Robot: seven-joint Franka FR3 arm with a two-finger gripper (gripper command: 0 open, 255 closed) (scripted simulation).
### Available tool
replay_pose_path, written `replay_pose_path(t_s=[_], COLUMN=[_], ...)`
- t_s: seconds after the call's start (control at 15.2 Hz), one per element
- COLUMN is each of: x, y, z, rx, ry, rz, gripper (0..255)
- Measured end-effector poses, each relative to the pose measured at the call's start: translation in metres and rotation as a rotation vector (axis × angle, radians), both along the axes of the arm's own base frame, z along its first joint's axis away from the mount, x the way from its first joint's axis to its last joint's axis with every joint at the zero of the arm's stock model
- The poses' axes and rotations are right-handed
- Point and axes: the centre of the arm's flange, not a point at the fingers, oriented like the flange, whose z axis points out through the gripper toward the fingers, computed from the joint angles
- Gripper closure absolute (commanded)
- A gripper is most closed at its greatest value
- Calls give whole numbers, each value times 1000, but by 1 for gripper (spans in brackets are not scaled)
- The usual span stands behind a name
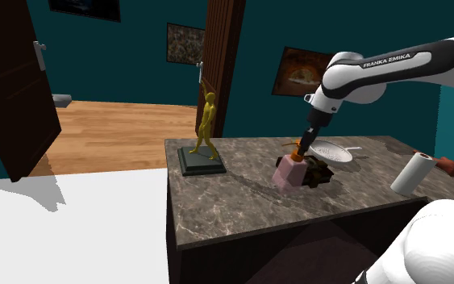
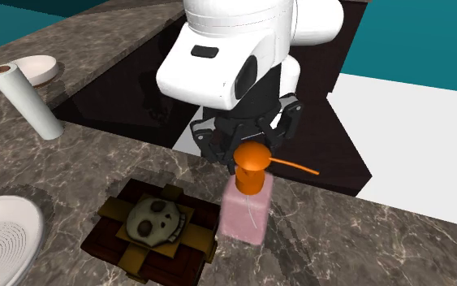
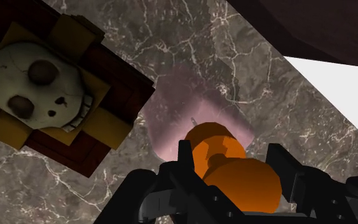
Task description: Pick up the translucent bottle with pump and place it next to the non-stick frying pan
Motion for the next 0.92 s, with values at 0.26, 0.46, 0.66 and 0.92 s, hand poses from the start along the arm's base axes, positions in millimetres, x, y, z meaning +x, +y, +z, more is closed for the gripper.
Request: replay_pose_path(t_s=[0.26, 0.46, 0.66, 0.92], x=[0, 1, 0, 1], y=[1, 0, 0, 0], z=[21, 37, 53, 73], rx=[0, 0, 0, 0], ry=[0, 0, 0, 0], rz=[0, 0, 0, 0], gripper=[255, 255, 255, 255])
